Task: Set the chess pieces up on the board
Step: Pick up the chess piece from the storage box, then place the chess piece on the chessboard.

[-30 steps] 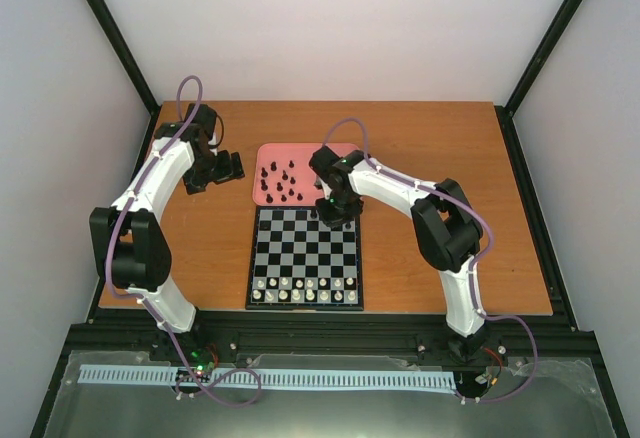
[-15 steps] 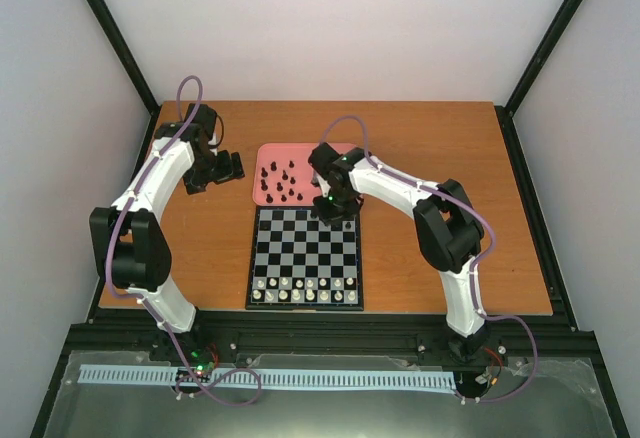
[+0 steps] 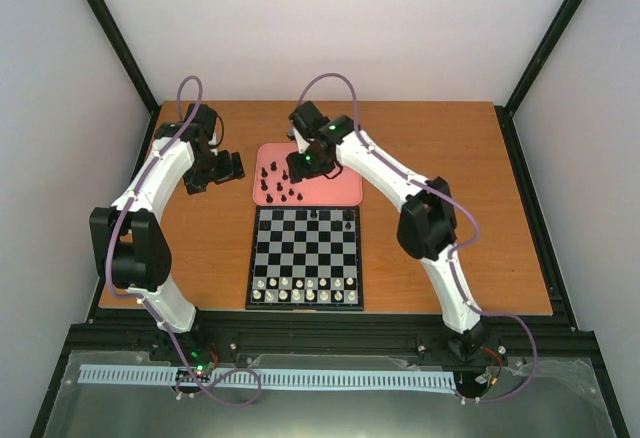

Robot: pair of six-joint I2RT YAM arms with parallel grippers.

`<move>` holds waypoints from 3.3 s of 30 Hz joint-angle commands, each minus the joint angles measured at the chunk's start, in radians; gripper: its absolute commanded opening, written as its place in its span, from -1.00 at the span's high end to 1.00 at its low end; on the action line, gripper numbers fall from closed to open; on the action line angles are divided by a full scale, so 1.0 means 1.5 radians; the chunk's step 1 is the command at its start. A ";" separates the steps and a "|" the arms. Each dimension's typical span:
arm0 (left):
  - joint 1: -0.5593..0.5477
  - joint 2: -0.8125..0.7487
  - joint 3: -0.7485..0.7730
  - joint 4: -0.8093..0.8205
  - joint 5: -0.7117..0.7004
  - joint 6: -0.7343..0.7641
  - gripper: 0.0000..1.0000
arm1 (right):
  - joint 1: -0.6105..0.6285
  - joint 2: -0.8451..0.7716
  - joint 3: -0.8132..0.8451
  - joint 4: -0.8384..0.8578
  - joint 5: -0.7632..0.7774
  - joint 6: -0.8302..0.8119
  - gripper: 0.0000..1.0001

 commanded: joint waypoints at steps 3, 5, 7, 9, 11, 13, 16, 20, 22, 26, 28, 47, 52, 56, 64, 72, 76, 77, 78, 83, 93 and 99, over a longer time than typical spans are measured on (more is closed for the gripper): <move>-0.001 -0.007 0.007 0.006 -0.001 -0.006 -1.00 | -0.007 0.140 0.125 -0.036 0.007 -0.017 -0.09; -0.001 -0.008 0.006 0.006 -0.001 -0.006 -1.00 | -0.011 0.157 0.138 -0.031 0.014 -0.013 -0.07; -0.001 -0.007 0.004 0.006 -0.002 -0.006 -1.00 | -0.015 0.169 0.138 -0.020 0.010 -0.012 -0.03; -0.001 -0.006 0.003 0.007 -0.002 -0.006 -1.00 | -0.017 0.183 0.140 -0.018 0.001 -0.014 0.01; -0.001 -0.005 0.002 0.006 -0.002 -0.006 -1.00 | -0.017 0.195 0.142 -0.024 -0.011 -0.017 0.13; -0.001 -0.005 0.002 0.008 -0.002 -0.007 -1.00 | -0.017 0.204 0.142 -0.025 -0.021 -0.019 0.18; -0.001 -0.001 0.002 0.010 0.000 -0.007 -1.00 | -0.017 0.212 0.141 -0.025 -0.026 -0.024 0.25; -0.001 0.002 0.003 0.009 0.001 -0.008 -0.99 | -0.017 0.219 0.142 -0.023 -0.038 -0.028 0.25; -0.001 0.004 0.003 0.010 0.002 -0.007 -1.00 | -0.017 0.226 0.145 -0.024 -0.046 -0.028 0.26; -0.002 0.008 0.004 0.010 0.002 -0.007 -1.00 | -0.017 0.230 0.146 -0.025 -0.047 -0.027 0.31; -0.001 0.009 0.005 0.010 0.002 -0.007 -1.00 | -0.016 0.232 0.147 -0.025 -0.048 -0.027 0.32; -0.002 0.012 0.006 0.010 0.000 -0.008 -1.00 | -0.017 0.218 0.148 -0.039 -0.028 -0.030 0.84; -0.001 0.008 0.008 0.007 0.001 -0.007 -1.00 | -0.017 0.186 0.148 -0.021 -0.020 -0.032 0.87; -0.001 0.004 0.007 0.006 0.000 -0.007 -1.00 | -0.017 0.140 0.143 -0.016 -0.010 -0.030 0.87; -0.001 -0.003 0.005 0.010 0.010 -0.008 -1.00 | -0.016 -0.003 -0.004 0.000 0.025 -0.021 0.88; -0.001 -0.009 0.002 0.011 0.022 -0.011 -1.00 | 0.002 -0.126 -0.188 0.013 0.023 -0.008 0.88; -0.001 -0.012 -0.002 0.014 0.027 -0.011 -1.00 | 0.022 -0.157 -0.251 0.026 0.011 0.008 0.88; -0.002 -0.013 -0.003 0.013 0.028 -0.011 -1.00 | 0.025 -0.165 -0.271 0.035 0.009 0.012 0.88; -0.001 -0.014 -0.003 0.013 0.028 -0.011 -1.00 | 0.026 -0.172 -0.289 0.044 0.006 0.019 0.88; -0.001 -0.018 -0.010 0.015 0.027 -0.012 -1.00 | 0.027 -0.176 -0.336 0.070 -0.012 0.034 0.88; -0.001 -0.018 -0.008 0.012 0.017 -0.010 -1.00 | 0.028 -0.157 -0.363 0.093 -0.016 0.033 0.87; -0.001 -0.021 -0.009 0.010 0.012 -0.010 -1.00 | 0.028 -0.139 -0.360 0.090 0.001 0.036 0.86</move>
